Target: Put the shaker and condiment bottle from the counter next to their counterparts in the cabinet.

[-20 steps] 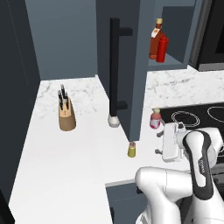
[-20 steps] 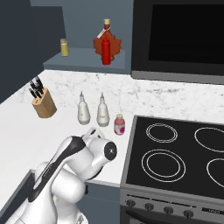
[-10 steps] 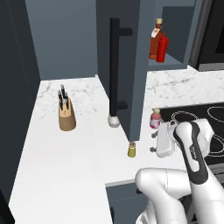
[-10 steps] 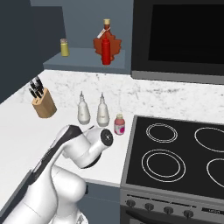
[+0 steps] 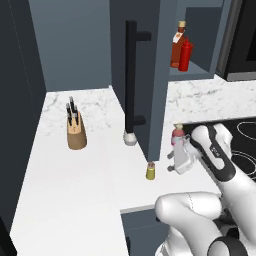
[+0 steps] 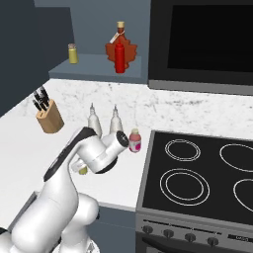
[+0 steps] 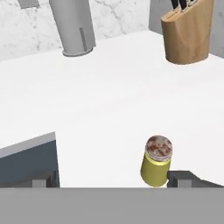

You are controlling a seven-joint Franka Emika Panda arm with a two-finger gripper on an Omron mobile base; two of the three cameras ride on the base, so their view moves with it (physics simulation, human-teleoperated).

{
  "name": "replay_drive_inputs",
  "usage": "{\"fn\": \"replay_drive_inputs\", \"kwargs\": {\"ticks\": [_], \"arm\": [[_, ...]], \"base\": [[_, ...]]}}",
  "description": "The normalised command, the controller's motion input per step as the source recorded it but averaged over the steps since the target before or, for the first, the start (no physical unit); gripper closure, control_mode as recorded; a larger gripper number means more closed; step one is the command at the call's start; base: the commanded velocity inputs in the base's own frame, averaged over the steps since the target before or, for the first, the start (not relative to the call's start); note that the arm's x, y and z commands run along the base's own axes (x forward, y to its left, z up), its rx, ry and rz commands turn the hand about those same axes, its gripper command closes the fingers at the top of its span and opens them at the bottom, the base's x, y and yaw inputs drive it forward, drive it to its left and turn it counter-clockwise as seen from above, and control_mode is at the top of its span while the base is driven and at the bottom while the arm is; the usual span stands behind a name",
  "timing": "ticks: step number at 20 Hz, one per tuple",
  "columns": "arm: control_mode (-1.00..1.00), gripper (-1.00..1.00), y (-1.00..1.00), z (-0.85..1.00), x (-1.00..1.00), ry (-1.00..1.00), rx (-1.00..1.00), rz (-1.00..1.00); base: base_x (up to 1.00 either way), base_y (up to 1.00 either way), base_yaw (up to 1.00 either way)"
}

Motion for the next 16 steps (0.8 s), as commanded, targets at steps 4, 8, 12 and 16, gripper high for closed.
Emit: {"fn": "replay_drive_inputs", "kwargs": {"ticks": [4,8,12,16], "arm": [[-1.0,-1.0,0.0,0.0,0.04,0.15,0.0,0.16],[-1.0,-1.0,0.0,-0.05,0.01,0.07,0.0,0.14],[-1.0,-1.0,0.03,-0.22,0.04,0.04,0.0,0.1],[-1.0,-1.0,0.05,-0.26,0.09,0.03,0.0,0.05]], "base": [[0.0,0.0,0.0],[0.0,0.0,0.0],[0.0,0.0,0.0],[0.0,0.0,0.0]]}}
